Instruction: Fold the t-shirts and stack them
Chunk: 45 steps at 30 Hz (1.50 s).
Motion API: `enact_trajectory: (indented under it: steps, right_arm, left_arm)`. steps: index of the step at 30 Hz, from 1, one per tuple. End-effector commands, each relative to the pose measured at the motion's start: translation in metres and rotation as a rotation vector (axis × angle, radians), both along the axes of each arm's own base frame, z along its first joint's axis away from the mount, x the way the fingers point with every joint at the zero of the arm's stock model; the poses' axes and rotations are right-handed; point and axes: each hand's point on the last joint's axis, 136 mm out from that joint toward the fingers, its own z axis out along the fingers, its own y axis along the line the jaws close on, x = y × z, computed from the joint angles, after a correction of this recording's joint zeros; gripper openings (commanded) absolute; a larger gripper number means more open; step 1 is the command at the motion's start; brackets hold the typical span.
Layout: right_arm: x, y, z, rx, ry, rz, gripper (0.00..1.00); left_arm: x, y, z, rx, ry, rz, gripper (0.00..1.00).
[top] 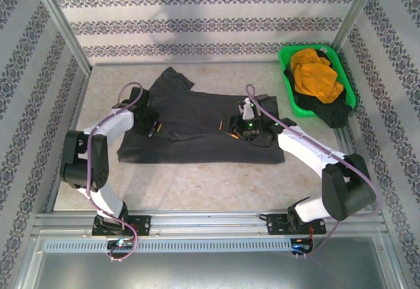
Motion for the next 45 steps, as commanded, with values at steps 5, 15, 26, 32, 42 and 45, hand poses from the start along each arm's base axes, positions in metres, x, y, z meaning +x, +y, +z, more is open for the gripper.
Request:
enact_trajectory:
  steps: [5,15,26,32,42,45]
  right_arm:
    - [0.015,-0.002,0.006,0.014,0.024,-0.018,0.45]
    - [0.013,-0.002,-0.003,0.013,0.059,-0.016,0.43]
    - [0.01,0.0,-0.012,0.016,0.09,-0.009,0.42]
    - [0.007,0.001,-0.016,0.016,0.102,-0.004,0.42]
    - [0.005,-0.002,-0.025,-0.004,0.109,-0.01,0.41]
    - [0.006,-0.006,-0.031,-0.01,0.111,-0.023,0.4]
  left_arm:
    - [0.021,-0.024,-0.006,0.089,0.061,-0.251,0.0]
    - [0.046,-0.045,-0.001,0.207,0.058,-0.454,0.0]
    - [0.062,-0.058,-0.017,0.233,0.041,-0.566,0.0]
    - [0.075,-0.07,-0.012,0.242,-0.047,-0.631,0.13]
    - [0.063,-0.043,0.042,0.293,-0.173,-0.502,0.36]
    - [0.043,-0.017,0.037,0.233,-0.143,-0.388,0.31]
